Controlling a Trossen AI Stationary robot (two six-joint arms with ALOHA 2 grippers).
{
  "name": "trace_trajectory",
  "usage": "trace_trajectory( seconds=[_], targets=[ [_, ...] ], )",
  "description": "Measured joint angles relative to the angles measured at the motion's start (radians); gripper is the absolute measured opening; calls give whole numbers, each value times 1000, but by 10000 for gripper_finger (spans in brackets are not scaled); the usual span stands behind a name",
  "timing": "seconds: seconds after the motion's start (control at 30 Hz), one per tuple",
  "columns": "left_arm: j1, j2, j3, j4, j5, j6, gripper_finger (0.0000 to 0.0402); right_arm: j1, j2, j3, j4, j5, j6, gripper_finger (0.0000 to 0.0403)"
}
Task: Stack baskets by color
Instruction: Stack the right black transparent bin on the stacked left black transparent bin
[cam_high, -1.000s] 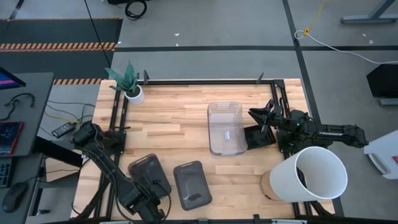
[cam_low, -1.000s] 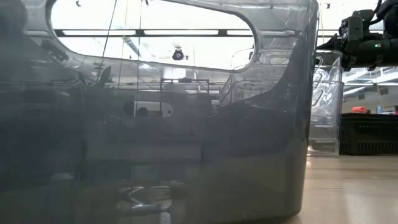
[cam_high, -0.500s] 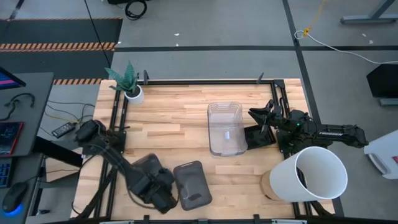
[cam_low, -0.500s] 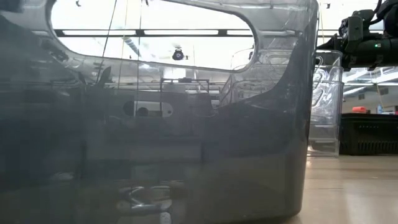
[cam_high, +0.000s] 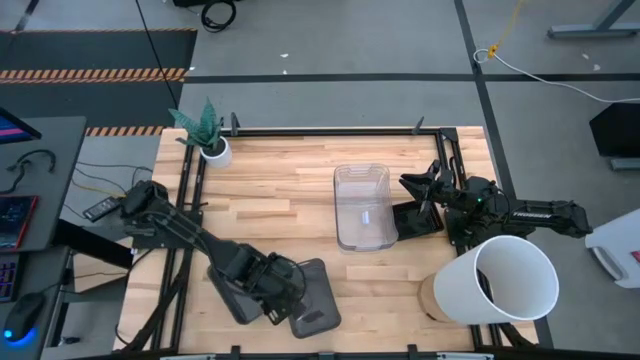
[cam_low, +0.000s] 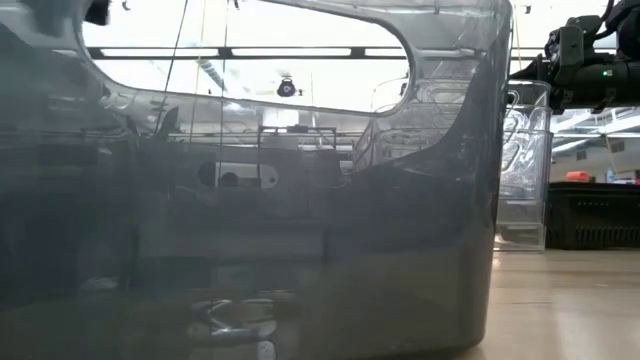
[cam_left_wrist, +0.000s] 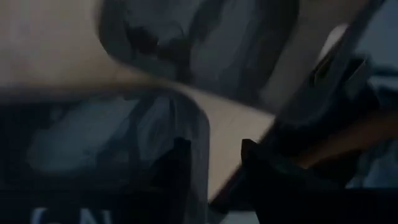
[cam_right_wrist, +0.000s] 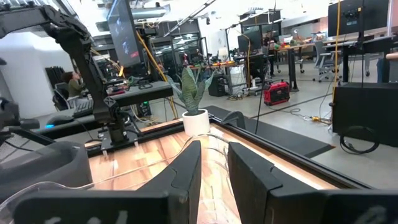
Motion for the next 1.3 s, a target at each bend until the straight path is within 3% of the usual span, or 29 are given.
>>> trace_trajectory(
  seconds=[0.2, 0.37, 0.8, 1.3],
  targets=[
    [49, -5, 0, 3, -241, 69, 142, 0, 0, 0, 0, 0, 0, 86],
    [99, 24, 0, 9, -307, 189, 142, 0, 0, 0, 0, 0, 0, 86],
    [171, 30, -61, 90, -244, 546, 142, 0, 0, 0, 3, 0, 0, 86],
    [209, 30, -179, 278, -158, 547, 141, 0, 0, 0, 4, 0, 0, 86]
  ],
)
